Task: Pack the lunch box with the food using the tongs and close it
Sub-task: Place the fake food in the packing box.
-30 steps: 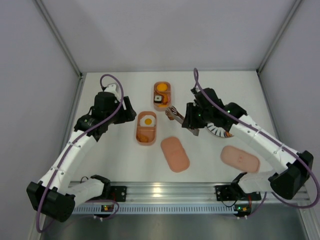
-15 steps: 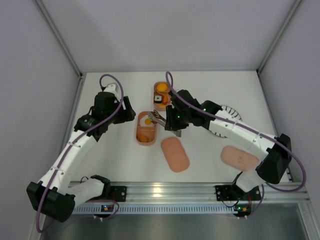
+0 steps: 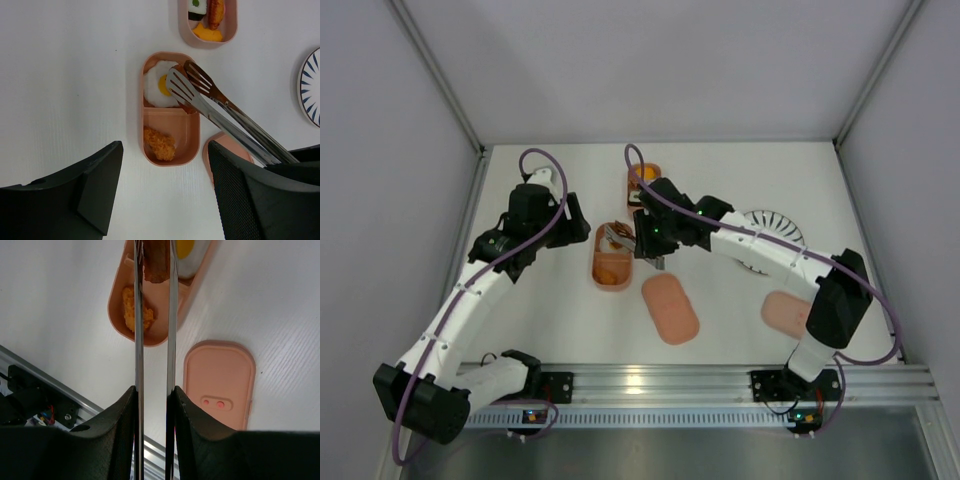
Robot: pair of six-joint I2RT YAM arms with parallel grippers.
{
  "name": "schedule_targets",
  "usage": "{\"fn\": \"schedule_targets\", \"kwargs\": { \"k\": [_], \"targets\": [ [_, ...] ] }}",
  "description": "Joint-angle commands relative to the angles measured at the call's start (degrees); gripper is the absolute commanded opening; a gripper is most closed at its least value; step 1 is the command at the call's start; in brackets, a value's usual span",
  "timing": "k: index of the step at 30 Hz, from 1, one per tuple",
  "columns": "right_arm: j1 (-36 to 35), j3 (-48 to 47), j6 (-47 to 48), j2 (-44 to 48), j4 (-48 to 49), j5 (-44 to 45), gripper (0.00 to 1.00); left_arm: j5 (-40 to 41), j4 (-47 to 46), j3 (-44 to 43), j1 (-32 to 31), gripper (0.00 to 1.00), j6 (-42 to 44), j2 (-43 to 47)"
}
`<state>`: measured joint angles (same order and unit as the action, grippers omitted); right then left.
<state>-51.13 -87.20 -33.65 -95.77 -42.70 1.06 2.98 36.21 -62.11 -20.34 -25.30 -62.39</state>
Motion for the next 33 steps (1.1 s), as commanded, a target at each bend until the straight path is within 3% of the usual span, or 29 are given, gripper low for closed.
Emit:
{"fn": "schedule_targets", "kwargs": {
  "k": [1,20,33],
  "targets": [
    [-2.0,-2.6,-0.2,0.5,3.4,1.0,0.04,1.4,0.1,-1.4,0.3,0.74,1.3,1.1],
    [-7.7,11.6,-4.5,10.8,2.0,5.9,0.05,0.6,-0.1,-1.1,0.3,0.74,0.8,1.7],
    [-8.1,9.3,-4.8,8.1,3.9,5.5,0.1,0.5,-0.2,-1.1,0.3,0.74,0.8,1.6]
  ]
}}
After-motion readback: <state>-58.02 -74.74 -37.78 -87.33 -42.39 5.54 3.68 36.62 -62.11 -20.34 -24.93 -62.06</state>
